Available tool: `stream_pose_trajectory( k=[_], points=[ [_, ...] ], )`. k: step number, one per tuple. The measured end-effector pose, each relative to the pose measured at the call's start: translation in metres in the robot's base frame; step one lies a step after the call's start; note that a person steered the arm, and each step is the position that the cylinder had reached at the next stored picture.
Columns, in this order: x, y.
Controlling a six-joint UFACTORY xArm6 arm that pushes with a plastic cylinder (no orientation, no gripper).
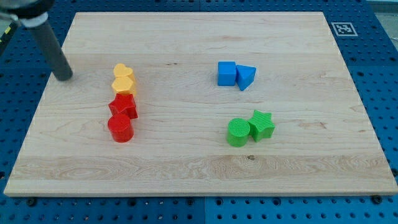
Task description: Seperate the line of blocks
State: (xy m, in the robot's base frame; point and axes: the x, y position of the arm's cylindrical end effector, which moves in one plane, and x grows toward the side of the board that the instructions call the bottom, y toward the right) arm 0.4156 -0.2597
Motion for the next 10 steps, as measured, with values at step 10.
stream_pose_trajectory(
  k=[10],
  points=[
    [0.044, 0.114]
  ],
)
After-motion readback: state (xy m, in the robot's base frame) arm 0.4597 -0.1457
